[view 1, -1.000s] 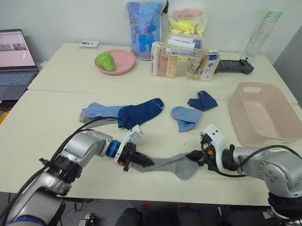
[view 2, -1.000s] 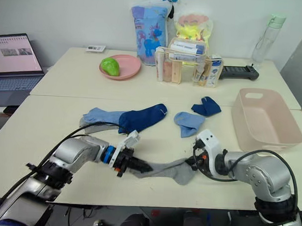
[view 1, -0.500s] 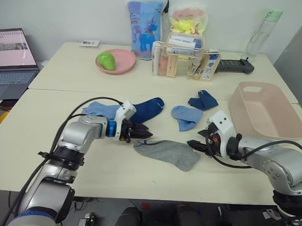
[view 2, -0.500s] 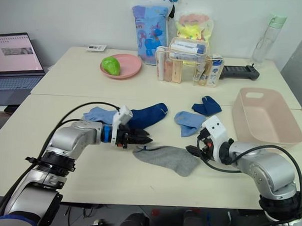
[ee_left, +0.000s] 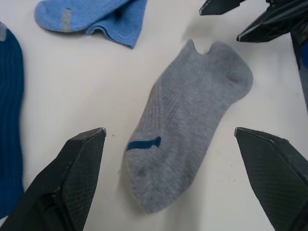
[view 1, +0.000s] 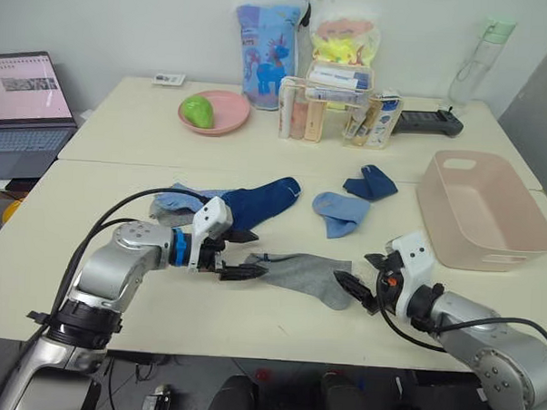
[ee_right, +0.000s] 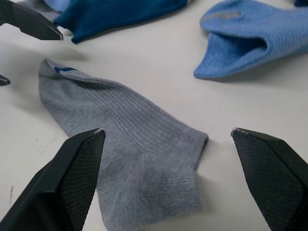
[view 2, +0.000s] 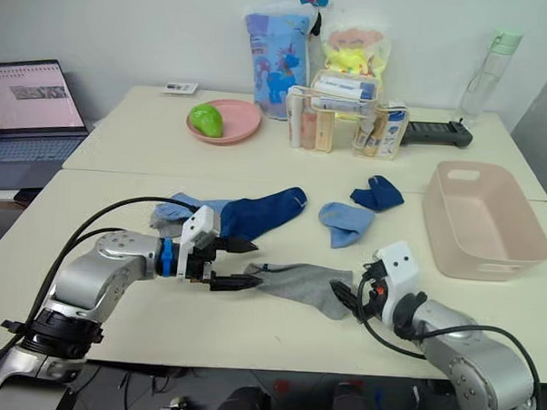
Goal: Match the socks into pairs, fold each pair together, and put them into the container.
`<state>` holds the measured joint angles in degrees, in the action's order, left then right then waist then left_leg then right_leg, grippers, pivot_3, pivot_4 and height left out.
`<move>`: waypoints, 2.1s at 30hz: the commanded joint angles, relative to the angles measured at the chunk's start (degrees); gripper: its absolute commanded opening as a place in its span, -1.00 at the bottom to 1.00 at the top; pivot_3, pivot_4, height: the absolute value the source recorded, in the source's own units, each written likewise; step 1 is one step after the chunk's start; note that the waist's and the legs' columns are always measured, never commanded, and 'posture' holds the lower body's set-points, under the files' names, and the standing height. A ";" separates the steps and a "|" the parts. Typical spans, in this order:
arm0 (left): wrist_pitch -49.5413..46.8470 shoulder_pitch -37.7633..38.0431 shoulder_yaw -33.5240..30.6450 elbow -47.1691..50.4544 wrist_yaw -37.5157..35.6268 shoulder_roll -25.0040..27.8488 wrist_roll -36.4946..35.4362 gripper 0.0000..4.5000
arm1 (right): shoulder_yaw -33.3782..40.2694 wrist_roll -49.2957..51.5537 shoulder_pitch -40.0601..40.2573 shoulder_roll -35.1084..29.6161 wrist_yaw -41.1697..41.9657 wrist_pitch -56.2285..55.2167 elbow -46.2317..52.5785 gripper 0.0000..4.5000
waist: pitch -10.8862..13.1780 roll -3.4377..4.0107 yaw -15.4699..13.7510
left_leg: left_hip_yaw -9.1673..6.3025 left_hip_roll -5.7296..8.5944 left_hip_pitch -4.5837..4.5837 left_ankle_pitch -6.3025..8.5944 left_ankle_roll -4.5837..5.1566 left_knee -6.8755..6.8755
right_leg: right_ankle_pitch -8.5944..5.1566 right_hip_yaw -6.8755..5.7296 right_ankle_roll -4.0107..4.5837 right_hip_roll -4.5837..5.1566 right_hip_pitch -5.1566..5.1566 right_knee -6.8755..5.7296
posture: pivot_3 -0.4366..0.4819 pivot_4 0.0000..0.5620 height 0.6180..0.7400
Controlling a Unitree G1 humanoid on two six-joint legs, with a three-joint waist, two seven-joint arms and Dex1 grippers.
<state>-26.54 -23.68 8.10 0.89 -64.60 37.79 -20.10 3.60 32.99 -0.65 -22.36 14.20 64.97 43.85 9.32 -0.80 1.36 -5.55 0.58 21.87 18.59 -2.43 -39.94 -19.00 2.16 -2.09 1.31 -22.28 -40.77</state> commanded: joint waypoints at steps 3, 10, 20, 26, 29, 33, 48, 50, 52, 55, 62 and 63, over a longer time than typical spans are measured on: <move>8.08 -2.14 0.84 -6.04 5.92 -5.06 5.59 0.99 | -1.75 -3.63 2.46 0.52 -3.85 -1.78 0.84 1.00 | 0.00 0.00 0.31 | 0.02 0.00 0.02 0.00 0.00 0.02 | -0.01 0.01 -0.01 -0.02 -0.04 0.02 | -0.05 -0.47 0.39; 12.94 -3.53 3.35 -11.56 3.63 -6.30 9.29 0.72 | -3.57 -5.65 4.25 0.52 -4.19 -2.85 0.05 0.74 | -0.01 0.01 0.65 | 0.02 -0.04 -0.02 0.00 0.01 0.05 | -0.01 0.01 -0.01 -0.08 -0.05 -0.04 | -0.05 -0.47 0.39; 17.18 -4.81 2.55 -15.79 4.01 -6.96 11.43 -0.69 | -4.51 -5.00 3.12 0.18 -2.21 -3.26 -0.18 -0.85 | -0.01 0.01 0.54 | -0.01 -0.04 -0.01 0.01 0.01 0.04 | -0.01 -0.02 -0.01 -0.08 -0.04 -0.03 | -0.05 -0.47 0.39; 13.02 -4.58 -0.08 -12.78 4.54 -6.40 8.61 -0.98 | -1.61 -2.21 -0.17 -2.22 2.03 -2.55 -0.67 -1.00 | -0.01 0.01 0.59 | -0.01 -0.04 -0.01 0.01 0.01 0.04 | -0.01 -0.02 -0.01 -0.07 -0.04 -0.03 | -0.05 -0.47 0.39; 6.89 -2.50 -1.06 -6.62 2.72 -4.73 5.15 -0.98 | 0.22 0.25 -2.16 -3.67 4.09 -0.82 -0.63 -1.00 | -0.01 0.01 0.66 | -0.02 -0.04 -0.01 0.01 0.01 0.04 | -0.01 -0.02 -0.01 -0.08 -0.05 -0.04 | -0.05 -0.47 0.39; -4.26 2.19 -5.01 3.08 3.90 -1.87 -1.02 -0.98 | 2.87 5.31 -4.47 -6.73 7.90 2.89 -0.24 -1.00 | 0.00 0.02 0.70 | -0.08 -0.07 0.00 0.01 0.01 0.06 | -0.01 -0.05 -0.01 -0.08 -0.04 -0.03 | -0.05 -0.47 0.39; -16.75 30.45 -11.36 27.23 19.18 -5.96 -10.90 -0.98 | 6.90 17.12 -2.75 -16.95 12.11 12.04 1.41 -1.00 | -0.01 0.04 0.30 | -0.09 -0.08 -0.01 0.03 0.04 0.07 | -0.01 -0.02 -0.01 -0.04 0.03 0.07 | -0.05 -0.47 0.39; -13.25 31.17 -7.86 27.08 18.80 -5.54 -7.99 -0.98 | 4.81 15.79 -1.53 -17.74 11.35 11.21 1.73 -1.00 | -0.01 0.04 0.30 | -0.08 -0.07 -0.02 0.03 0.04 0.07 | -0.01 -0.02 -0.01 -0.04 0.06 0.09 | -0.05 -0.47 0.39; -10.71 31.05 -6.35 26.61 18.74 -5.42 -6.43 -0.98 | 3.64 15.19 -0.90 -18.30 11.23 10.44 1.99 -1.00 | -0.03 0.05 0.25 | -0.06 -0.06 -0.04 0.03 0.04 0.07 | -0.01 -0.02 -0.01 -0.04 0.08 0.09 | -0.05 -0.47 0.39; -8.26 29.64 -5.64 24.21 18.76 -5.41 -5.10 -0.98 | 2.79 13.99 0.38 -19.45 11.14 9.34 2.01 -1.00 | -0.02 0.05 0.22 | -0.04 -0.06 -0.04 0.03 0.04 0.08 | -0.01 -0.02 -0.01 -0.04 0.08 0.12 | -0.05 -0.47 0.39; -8.22 30.93 -4.39 23.15 18.09 -4.75 -5.66 -0.98 | 1.63 13.03 1.48 -20.30 11.04 7.68 1.80 -1.00 | -0.03 0.06 0.26 | -0.04 -0.07 -0.05 0.03 0.04 0.09 | -0.01 -0.02 -0.01 -0.04 0.08 0.11 | -0.05 -0.47 0.39; -8.74 30.87 -4.55 23.07 18.42 -4.95 -6.07 -0.98 | 1.68 12.84 1.70 -20.13 10.65 7.66 1.91 -1.00 | -0.03 0.06 0.26 | -0.04 -0.07 -0.05 0.03 0.04 0.09 | -0.01 -0.03 -0.01 -0.04 0.09 0.12 | -0.05 -0.47 0.39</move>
<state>-34.62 6.50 3.05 23.93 -45.75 32.59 -25.52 5.04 45.77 0.83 -42.50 24.87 73.56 44.19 9.29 -0.75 1.61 -5.59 0.51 21.83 18.62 -2.39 -39.85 -19.00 2.13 -2.10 1.26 -22.19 -40.64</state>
